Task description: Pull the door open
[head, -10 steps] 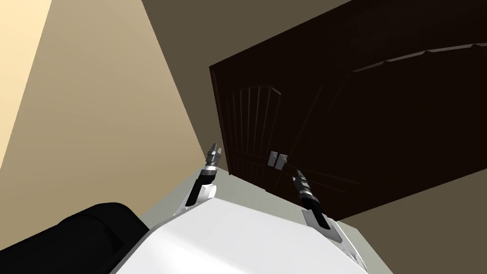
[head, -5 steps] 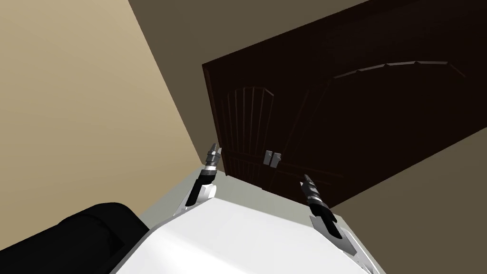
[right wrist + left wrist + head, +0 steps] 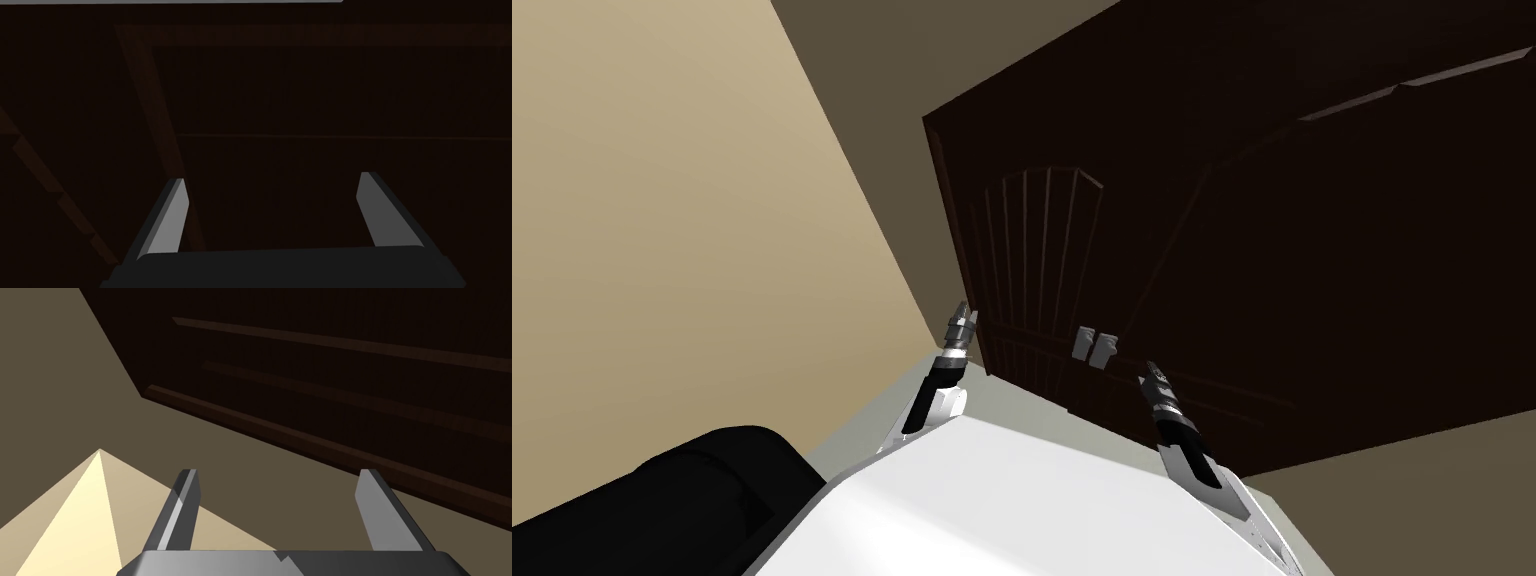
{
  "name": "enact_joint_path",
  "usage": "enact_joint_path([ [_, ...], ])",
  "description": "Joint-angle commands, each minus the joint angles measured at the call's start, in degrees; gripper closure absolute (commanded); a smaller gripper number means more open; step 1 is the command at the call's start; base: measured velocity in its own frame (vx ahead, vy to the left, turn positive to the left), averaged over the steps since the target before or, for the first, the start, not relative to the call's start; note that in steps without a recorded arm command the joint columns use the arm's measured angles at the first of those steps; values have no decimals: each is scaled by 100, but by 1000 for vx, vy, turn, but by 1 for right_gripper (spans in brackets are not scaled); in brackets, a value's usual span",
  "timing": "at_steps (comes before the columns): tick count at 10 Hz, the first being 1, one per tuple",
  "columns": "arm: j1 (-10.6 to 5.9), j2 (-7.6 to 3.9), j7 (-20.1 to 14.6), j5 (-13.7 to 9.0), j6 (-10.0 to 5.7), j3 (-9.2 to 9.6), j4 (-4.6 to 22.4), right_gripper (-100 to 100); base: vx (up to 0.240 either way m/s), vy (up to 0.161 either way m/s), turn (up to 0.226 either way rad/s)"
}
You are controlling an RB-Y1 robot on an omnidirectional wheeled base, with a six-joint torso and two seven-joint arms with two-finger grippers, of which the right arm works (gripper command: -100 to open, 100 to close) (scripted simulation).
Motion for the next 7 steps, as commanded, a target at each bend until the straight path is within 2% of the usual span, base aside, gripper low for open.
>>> enact_joint_path([
  [1,-122,107,39,25,-70,91,21,-100,233,71,154],
  [2,-184,147,41,34,-86,161,0,-100,214,121,155],
  [3,-174,145,72,37,-95,108,48,-100,91,61,25],
  [4,-174,145,72,37,-95,108,48,100,-8,-9,-24],
  [7,-174,145,72,37,-95,108,48,100,-27,-15,13],
])
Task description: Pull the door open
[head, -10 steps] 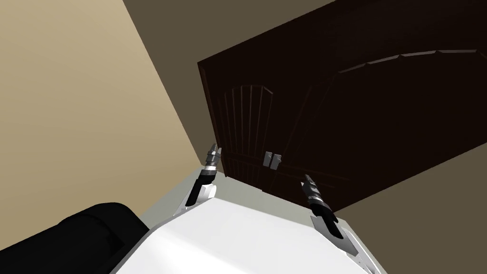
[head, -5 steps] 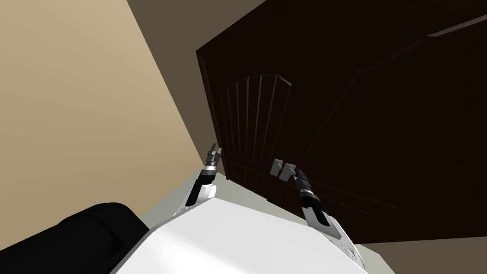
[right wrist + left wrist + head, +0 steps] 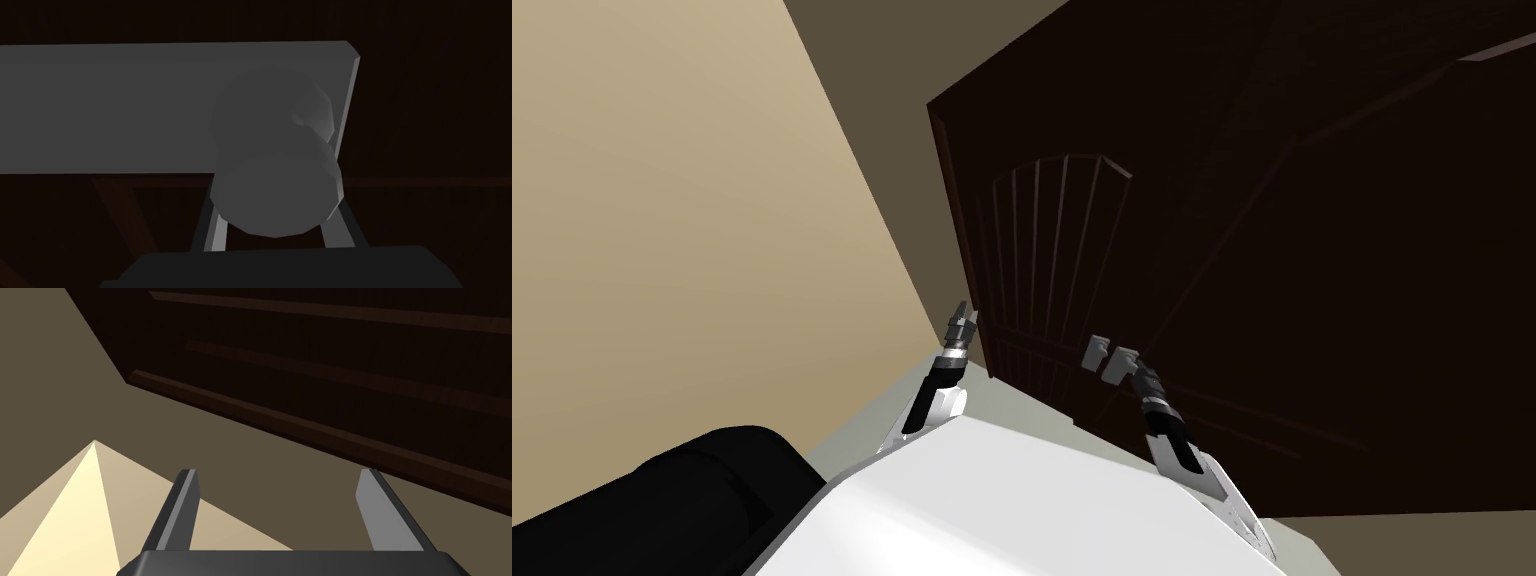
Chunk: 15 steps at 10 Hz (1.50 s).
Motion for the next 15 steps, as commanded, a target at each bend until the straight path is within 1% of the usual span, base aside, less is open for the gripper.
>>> enact_joint_path([
  [1,15,-11,-1,-3,8,-21,7,100,-12,3,-6],
  [2,15,-11,-1,-3,8,-21,7,100,0,0,0],
  [3,110,-74,-27,-13,17,-76,35,100,-127,-45,-92],
  [4,132,-94,-36,-16,19,-88,39,100,-171,-80,-112],
  [5,140,-132,-101,-16,24,-35,-4,-100,-205,-29,-31],
  [8,176,-115,-203,22,-43,154,-121,-100,-214,15,62],
  [10,180,-93,-262,50,-87,291,-196,-100,-190,90,82],
  [11,203,-101,-251,40,-65,252,-200,-100,-83,48,4],
  [12,284,-150,-222,14,-47,100,-122,-100,-31,-48,-157],
  [13,326,-180,-198,-4,-33,-1,-68,-100,5,-121,-248],
  [14,345,-202,-159,-25,-23,-113,3,-100,92,-153,-112],
  [15,332,-197,-146,-28,-25,-126,18,-100,160,-94,-11],
])
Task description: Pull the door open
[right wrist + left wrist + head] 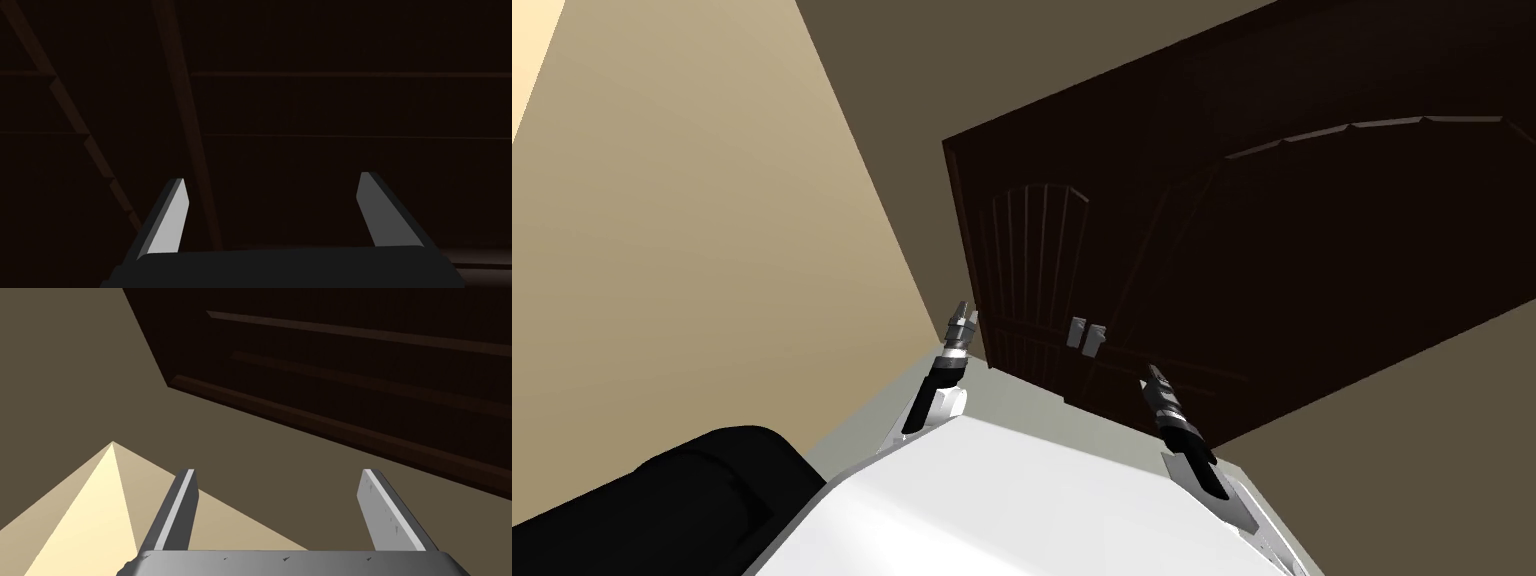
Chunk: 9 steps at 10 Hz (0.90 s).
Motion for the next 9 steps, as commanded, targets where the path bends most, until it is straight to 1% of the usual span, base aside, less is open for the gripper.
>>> enact_joint_path([
  [1,-22,22,29,-4,-2,-20,15,-100,180,-42,24],
  [3,-124,76,48,5,-26,52,6,-100,179,2,90],
  [5,-230,136,57,20,-53,152,-21,-100,210,68,128],
  [6,-319,187,60,34,-76,245,-51,-100,197,135,171],
  [7,-196,198,65,37,5,217,-189,-100,83,71,29],
  [8,-196,198,65,37,5,217,-189,100,-8,-10,-29],
  [9,-196,198,65,37,5,217,-189,100,-29,-25,16],
])
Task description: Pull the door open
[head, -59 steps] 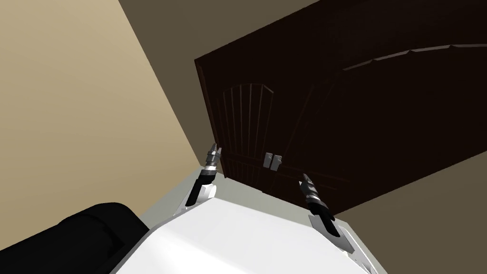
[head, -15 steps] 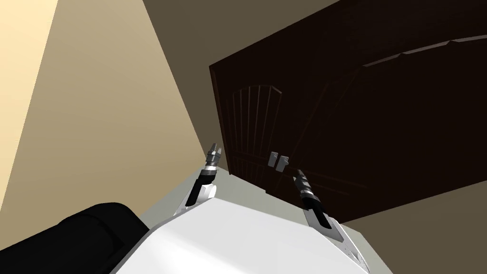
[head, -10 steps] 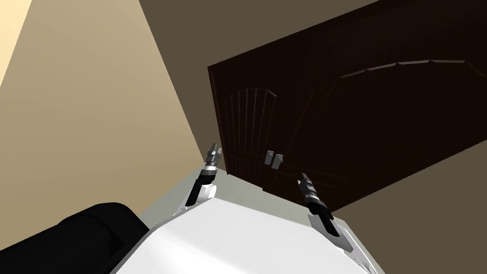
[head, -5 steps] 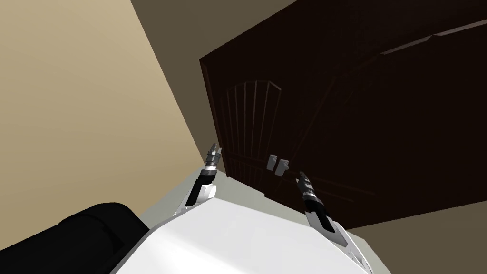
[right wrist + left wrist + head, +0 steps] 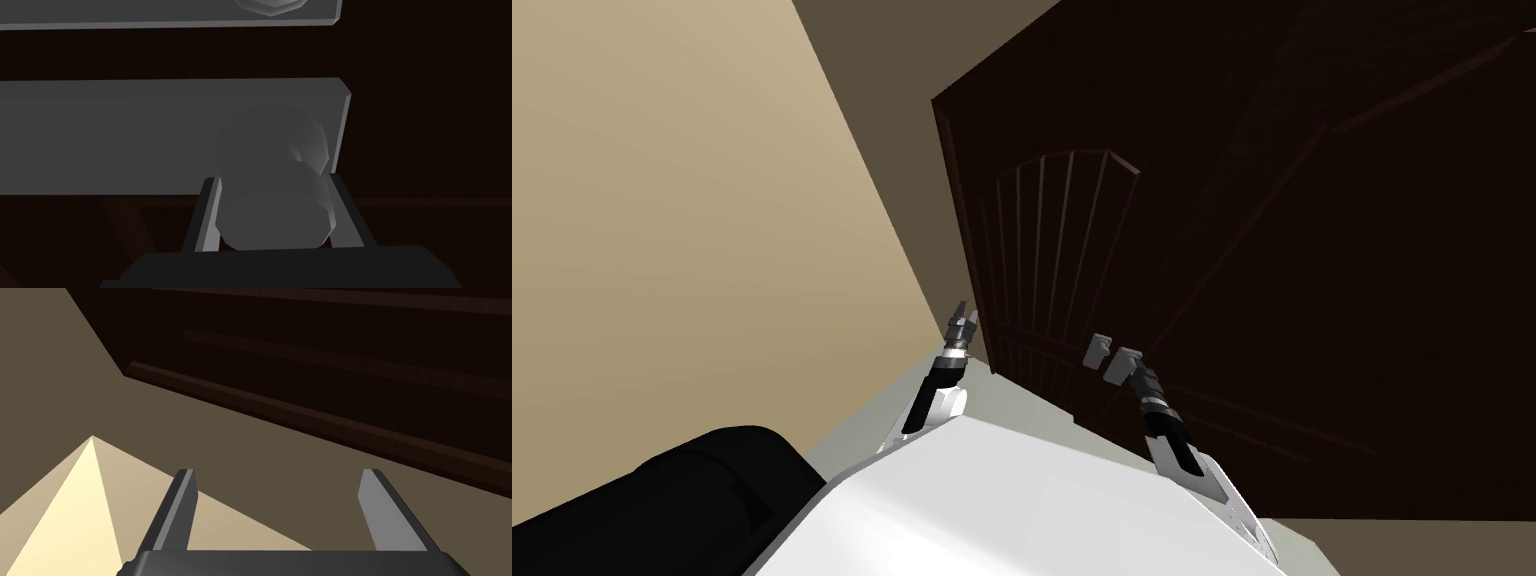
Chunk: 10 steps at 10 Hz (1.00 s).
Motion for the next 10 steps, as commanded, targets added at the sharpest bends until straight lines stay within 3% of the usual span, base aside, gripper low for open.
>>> enact_joint_path([
  [1,11,-6,1,-1,2,-11,6,100,-26,-18,25],
  [4,11,-6,1,-1,2,-11,6,100,-8,-1,1],
  [5,110,-47,-16,-6,13,-52,41,100,-101,-65,-43],
  [8,201,-114,-54,-12,11,-91,54,100,-161,-49,-72],
  [9,186,-68,-67,13,-1,10,-38,-100,-209,-3,37],
  [10,203,-75,-115,30,-27,101,-89,-100,-207,57,88],
])
